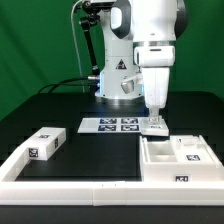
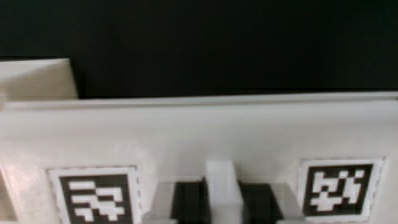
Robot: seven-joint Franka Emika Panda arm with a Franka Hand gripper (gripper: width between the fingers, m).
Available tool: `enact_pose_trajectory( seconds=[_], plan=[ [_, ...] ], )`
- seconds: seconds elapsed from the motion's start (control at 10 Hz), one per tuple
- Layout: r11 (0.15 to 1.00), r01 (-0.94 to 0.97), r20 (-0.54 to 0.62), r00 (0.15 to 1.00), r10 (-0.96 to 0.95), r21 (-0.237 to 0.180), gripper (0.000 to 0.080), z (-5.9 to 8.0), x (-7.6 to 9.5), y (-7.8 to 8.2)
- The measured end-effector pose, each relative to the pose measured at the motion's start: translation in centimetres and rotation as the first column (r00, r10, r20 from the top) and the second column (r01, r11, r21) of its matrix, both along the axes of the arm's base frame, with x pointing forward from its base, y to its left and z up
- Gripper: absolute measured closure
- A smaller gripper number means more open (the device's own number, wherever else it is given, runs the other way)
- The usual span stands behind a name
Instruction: Assemble cabinet
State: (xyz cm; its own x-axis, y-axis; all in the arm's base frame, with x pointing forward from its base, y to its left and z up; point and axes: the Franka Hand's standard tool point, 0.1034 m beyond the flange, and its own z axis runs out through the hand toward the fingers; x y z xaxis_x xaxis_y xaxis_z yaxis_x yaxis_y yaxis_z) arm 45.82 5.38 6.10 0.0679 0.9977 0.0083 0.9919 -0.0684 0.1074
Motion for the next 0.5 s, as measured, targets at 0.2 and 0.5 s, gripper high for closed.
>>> enact_pose_trajectory(
  seconds=[0.2,0.5],
  plan=[
    [1.0,0.001,0.005,1.0,-0.001,0.0,0.0731,0.04,0.67,-0.04],
    [1.0,0.001,0.006,1.0,-0.001,0.004,0.0731,-0.29,1.28,-0.03]
  ],
)
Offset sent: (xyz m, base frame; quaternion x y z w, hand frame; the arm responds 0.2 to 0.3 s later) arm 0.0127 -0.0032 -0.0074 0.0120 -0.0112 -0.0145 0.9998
